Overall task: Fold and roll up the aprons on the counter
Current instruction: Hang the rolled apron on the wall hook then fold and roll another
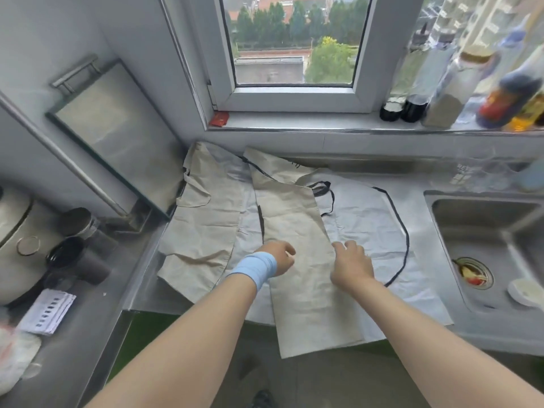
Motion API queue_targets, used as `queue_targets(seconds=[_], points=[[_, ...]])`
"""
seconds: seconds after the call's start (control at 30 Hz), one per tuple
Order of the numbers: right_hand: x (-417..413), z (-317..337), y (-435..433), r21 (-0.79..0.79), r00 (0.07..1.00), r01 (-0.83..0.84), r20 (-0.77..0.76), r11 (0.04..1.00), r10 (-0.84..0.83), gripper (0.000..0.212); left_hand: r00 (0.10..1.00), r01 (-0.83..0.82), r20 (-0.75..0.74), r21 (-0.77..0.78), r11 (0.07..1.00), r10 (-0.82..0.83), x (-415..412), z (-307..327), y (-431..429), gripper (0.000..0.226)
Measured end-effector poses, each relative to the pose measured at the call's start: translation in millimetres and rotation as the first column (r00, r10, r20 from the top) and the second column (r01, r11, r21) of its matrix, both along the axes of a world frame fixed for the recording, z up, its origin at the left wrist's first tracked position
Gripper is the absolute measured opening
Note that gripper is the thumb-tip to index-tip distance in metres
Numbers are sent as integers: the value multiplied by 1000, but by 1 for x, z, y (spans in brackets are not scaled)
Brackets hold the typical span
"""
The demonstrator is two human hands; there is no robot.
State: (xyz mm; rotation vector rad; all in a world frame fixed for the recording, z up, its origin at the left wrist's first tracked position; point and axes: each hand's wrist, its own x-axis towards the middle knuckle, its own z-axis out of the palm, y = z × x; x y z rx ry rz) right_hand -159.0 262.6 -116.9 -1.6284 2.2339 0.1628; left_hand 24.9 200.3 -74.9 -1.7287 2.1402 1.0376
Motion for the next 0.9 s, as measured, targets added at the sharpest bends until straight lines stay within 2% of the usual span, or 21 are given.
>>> queue_targets(seconds=[0.1,0.2,0.27,0.43,0.53,0.6,0.67,0.73,0.83,0.9], points=[[6,-7,-21,25,984,-160,81,987,157,74,997,35,67,-63,997,-31,0,-16,-29,45],[15,-18,-37,199,978,-148,172,969,114,75,980,154,138,-80,985,-142,-5,-33,-52,57],[26,-23,-46,235,984,-133,148,963,100,67,965,211,168,-48,976,-201,-6,-42,-67,65],[46,-18,-72,111,982,-123,160,986,105,39,915,320,252,19,947,-315,3,-61,-104,76],[41,-12,-91,96,983,-101,163,990,85,35,883,368,300,37,929,-361,9,-71,-123,78],[32,-13,-102,62,985,-20,172,998,9,34,891,372,289,-19,928,-351,8,-73,-133,70],[20,-15,-117,-9,959,159,238,987,-153,35,923,343,232,-134,930,-307,0,-71,-146,49],[10,-11,-130,-76,904,333,309,940,-295,43,946,315,153,-241,918,-284,-10,-63,-156,38],[-6,-8,-158,-44,851,445,331,894,-407,55,966,251,30,-332,909,-256,-29,-54,-174,48],[-15,-14,-172,9,851,419,343,908,-396,47,958,272,13,-349,897,-285,-40,-52,-186,61]])
